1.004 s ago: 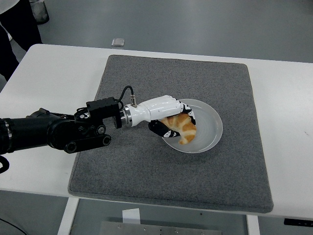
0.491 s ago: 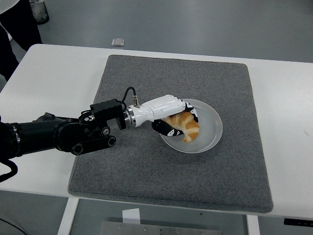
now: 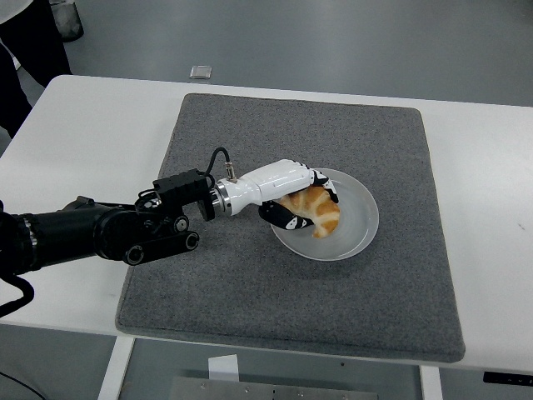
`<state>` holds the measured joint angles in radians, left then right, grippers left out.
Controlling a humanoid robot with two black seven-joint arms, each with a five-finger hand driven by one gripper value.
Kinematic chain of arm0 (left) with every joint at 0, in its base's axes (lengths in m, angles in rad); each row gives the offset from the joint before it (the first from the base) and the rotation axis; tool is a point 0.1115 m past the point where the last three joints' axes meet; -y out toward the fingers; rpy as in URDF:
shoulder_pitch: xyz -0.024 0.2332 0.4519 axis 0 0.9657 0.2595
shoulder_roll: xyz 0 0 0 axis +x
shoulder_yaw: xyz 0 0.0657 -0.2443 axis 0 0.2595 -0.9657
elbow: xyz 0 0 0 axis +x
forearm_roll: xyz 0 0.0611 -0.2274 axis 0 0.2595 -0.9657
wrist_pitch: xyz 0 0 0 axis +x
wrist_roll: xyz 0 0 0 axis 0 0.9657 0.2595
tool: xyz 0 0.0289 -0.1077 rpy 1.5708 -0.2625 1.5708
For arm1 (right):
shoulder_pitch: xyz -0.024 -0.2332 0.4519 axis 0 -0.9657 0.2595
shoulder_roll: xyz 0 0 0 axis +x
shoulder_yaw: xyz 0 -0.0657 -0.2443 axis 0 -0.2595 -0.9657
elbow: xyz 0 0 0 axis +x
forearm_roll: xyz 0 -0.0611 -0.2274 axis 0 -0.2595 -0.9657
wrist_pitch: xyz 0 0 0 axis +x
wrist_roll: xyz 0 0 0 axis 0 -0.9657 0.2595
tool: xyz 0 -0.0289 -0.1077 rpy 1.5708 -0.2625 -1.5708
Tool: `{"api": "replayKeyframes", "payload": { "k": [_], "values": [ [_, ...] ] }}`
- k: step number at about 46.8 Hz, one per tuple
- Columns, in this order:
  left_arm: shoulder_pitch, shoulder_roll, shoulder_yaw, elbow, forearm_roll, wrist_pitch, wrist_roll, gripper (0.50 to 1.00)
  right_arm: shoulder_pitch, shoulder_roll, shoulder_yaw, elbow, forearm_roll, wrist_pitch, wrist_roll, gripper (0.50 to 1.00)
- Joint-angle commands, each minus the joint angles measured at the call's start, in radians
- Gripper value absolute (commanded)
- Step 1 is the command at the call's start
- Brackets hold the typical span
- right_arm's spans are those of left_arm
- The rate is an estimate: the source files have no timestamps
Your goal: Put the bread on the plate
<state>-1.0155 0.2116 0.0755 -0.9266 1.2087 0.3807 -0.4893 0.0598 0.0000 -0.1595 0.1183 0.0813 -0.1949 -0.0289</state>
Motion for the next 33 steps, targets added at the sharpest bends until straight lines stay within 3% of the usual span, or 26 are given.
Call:
{"api": "replayKeyframes", "payload": {
  "k": [1,16,21,33],
  "values": [
    [0.002,0.000,0.001,-0.001,0.000,0.000,0.000,0.805,0.000,0.000,0.000,0.000,0.000,-0.001,0.001,0.952],
    [0.021,0.000,0.000,-0.003,0.000,-0.002,0.000,0.893,0.000,0.000,0.000,0.000,0.000,-0.001,0.000,0.952],
    [0.023,0.002,0.000,-0.005,-0.001,-0.002,0.000,0.986,0.000,0.000,0.000,0.000,-0.001,-0.001,0.000,0.952],
    [0.023,0.005,-0.029,-0.008,-0.092,-0.008,0.000,0.992,0.000,0.000,0.000,0.000,0.000,-0.001,0.000,0.952]
  ]
}}
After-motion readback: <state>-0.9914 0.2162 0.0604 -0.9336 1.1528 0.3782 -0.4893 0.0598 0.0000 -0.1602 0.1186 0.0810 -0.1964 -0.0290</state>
